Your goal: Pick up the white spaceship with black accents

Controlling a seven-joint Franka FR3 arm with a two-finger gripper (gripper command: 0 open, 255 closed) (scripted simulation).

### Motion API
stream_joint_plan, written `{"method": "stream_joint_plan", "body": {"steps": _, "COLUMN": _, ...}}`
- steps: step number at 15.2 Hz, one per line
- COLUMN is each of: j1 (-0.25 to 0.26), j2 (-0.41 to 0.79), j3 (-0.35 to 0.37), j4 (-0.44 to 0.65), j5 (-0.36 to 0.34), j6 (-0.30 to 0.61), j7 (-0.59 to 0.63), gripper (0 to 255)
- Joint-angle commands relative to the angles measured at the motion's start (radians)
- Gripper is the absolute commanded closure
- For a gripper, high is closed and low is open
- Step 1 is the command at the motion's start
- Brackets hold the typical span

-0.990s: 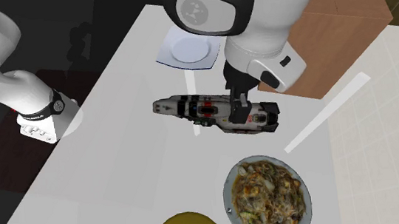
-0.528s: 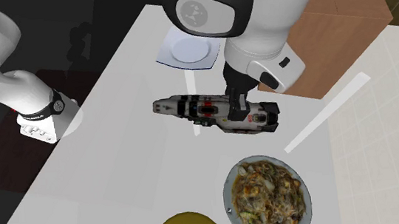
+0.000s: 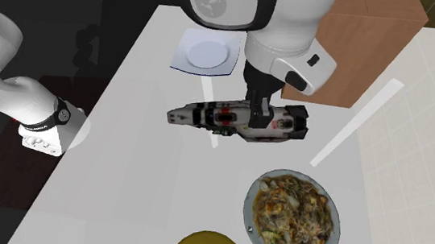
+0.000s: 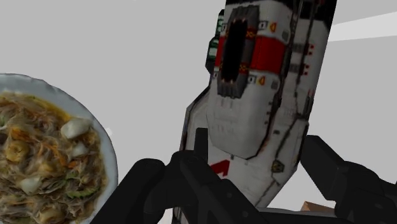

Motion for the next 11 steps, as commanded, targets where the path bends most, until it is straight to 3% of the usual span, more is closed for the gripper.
{"method": "stream_joint_plan", "body": {"steps": 1, "j1": 0.000, "j2": -0.007, "j3": 0.000, "j4": 0.019, "j5": -0.001, "j6": -0.025, "j7": 0.001, "gripper": 255}}
{"method": "stream_joint_plan", "body": {"steps": 11, "j1": -0.001, "j2": -0.041, "j3": -0.001, "j4": 0.108, "j5": -0.004, "j6": -0.147, "j7": 0.006, "gripper": 255}}
